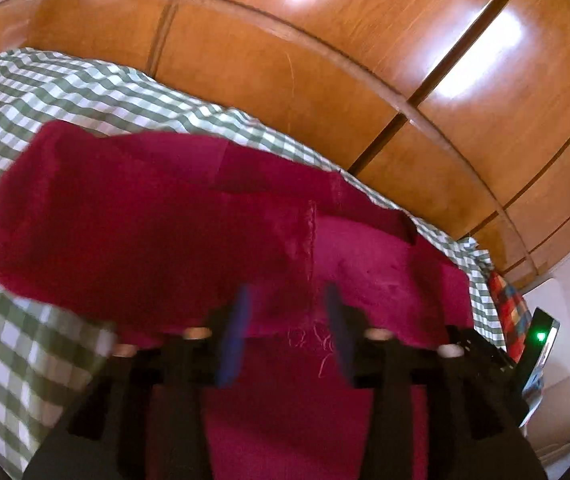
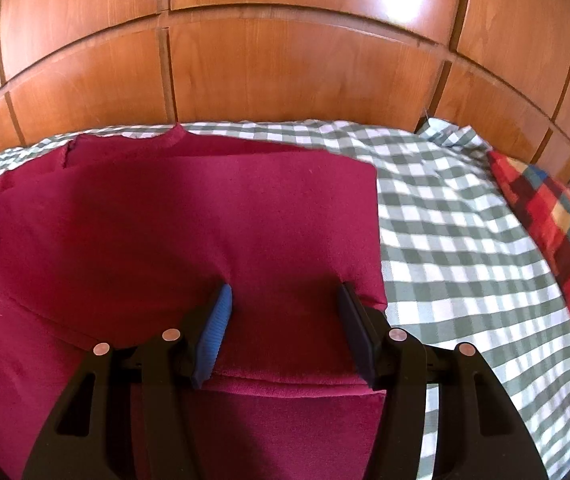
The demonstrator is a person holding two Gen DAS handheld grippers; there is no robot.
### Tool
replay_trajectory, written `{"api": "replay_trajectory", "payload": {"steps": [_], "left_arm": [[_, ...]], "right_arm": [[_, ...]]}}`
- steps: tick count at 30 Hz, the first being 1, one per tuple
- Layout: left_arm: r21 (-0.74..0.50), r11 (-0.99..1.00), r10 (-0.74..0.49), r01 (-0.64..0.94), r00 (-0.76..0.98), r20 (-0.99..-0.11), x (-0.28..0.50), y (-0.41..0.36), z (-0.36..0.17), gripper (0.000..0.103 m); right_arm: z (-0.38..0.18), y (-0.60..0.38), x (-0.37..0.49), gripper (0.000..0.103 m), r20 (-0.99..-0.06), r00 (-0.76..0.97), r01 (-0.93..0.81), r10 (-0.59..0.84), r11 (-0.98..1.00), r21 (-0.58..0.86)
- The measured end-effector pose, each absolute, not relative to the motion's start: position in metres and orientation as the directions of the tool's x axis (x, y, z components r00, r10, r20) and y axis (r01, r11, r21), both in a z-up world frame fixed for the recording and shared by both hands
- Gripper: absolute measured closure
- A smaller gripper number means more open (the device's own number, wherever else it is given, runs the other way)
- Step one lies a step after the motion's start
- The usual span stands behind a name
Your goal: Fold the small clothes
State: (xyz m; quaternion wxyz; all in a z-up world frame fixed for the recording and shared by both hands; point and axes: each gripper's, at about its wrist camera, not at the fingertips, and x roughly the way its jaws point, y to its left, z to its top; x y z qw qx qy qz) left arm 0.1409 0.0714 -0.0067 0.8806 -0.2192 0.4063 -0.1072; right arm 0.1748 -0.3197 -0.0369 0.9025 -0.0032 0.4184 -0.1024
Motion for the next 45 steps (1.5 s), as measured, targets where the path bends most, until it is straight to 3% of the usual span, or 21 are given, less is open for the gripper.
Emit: {"api": "replay_trajectory", "payload": {"steps": [3,7,10,13,17,19,24,31,35,39,45], "left_arm": [[-0.452,0.892,-0.348,0.017,0.664,-0.661,0.124,0.075,-0.01,0.055],[-0.394,0.919,-0.297,0.011,0.678,-0.673,0.097,0.08,-0.017,0.055],[-0.361,0.933,-0.261,-0.004,0.683,-0.682,0.081,0.085,-0.026,0.055],[-0.357,0.934,-0.243,-0.036,0.668,-0.703,0.075,0.093,-0.041,0.055],[-0.416,0.908,-0.282,-0.052,0.66,-0.696,0.075,0.105,-0.06,0.056],[-0.434,0.899,-0.295,-0.053,0.659,-0.692,0.078,0.107,-0.062,0.056],[-0.43,0.902,-0.297,-0.04,0.667,-0.684,0.077,0.105,-0.066,0.056],[-0.43,0.902,-0.298,-0.036,0.669,-0.681,0.073,0.105,-0.068,0.055],[-0.425,0.904,-0.294,-0.037,0.669,-0.683,0.074,0.103,-0.067,0.055],[-0.417,0.908,-0.289,-0.035,0.668,-0.686,0.073,0.099,-0.067,0.054],[-0.394,0.919,-0.275,-0.032,0.664,-0.696,0.075,0.091,-0.066,0.052]], "right_arm": [[-0.013,-0.301,0.172,0.049,-0.741,0.67,0.101,-0.04,0.994,0.038],[0.001,-0.249,0.18,0.049,-0.723,0.604,-0.13,0.334,0.937,0.325],[-0.001,-0.203,0.19,0.049,-0.706,0.52,-0.235,0.48,0.875,0.422],[-0.013,-0.162,0.205,0.049,-0.718,0.446,-0.26,0.535,0.845,0.468],[-0.035,-0.125,0.229,0.053,-0.78,0.361,-0.228,0.511,0.86,0.458],[-0.037,-0.115,0.231,0.088,-0.811,0.384,-0.228,0.442,0.896,0.381],[0.017,-0.114,0.218,0.101,-0.746,0.51,-0.304,0.429,0.901,0.31],[0.097,-0.16,0.215,0.101,-0.637,0.679,-0.292,0.366,0.93,0.223],[0.109,-0.208,0.212,0.101,-0.622,0.731,-0.204,0.283,0.959,0.196],[0.09,-0.272,0.206,0.101,-0.657,0.729,-0.074,0.191,0.977,0.201],[0.018,-0.346,0.196,0.101,-0.773,0.632,0.113,0.055,0.98,0.161]]}}
